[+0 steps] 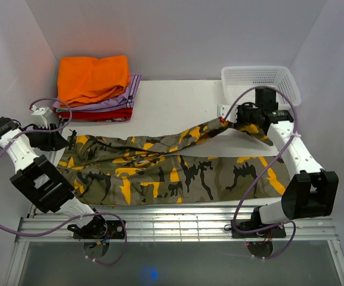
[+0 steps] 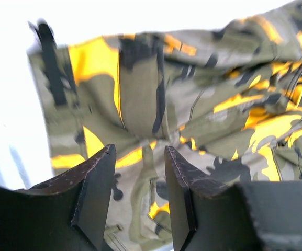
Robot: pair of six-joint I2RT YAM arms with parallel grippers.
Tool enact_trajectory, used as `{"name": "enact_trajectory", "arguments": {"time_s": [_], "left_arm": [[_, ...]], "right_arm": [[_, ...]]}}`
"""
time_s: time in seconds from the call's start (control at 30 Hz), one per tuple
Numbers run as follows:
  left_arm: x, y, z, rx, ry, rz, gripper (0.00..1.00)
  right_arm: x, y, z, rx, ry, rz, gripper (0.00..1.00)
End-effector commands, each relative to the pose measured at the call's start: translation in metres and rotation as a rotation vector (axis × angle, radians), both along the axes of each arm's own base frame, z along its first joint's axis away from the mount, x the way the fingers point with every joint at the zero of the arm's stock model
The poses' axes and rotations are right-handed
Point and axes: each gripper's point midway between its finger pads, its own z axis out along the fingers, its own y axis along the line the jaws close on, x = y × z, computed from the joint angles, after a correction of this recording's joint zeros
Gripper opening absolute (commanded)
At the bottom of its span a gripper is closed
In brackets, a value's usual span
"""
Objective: Fold and stack the trousers
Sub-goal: Flatten the trousers out
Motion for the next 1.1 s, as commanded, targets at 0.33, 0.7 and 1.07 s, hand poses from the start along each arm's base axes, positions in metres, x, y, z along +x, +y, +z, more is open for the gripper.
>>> {"name": "enact_trajectory", "arguments": {"time_s": [0.33, 0.7, 1.07], "left_arm": [[0.015, -0.035, 0.077, 0.102, -0.314, -0.195, 0.56], [0.007, -0.047, 0.054, 0.062, -0.258, -0.202, 0.56], [0.012, -0.038, 0.035, 0.052, -0.207, -0.131, 0.57]], "right_arm": [[-0.162, 0.095, 0.031, 0.274, 0.963, -0.027, 0.08], [-0.048, 0.028, -0.012, 0.443, 1.041, -0.287, 0.08], [0.047, -0.043, 0.009, 0.297, 0.570, -0.669, 0.96]]}}
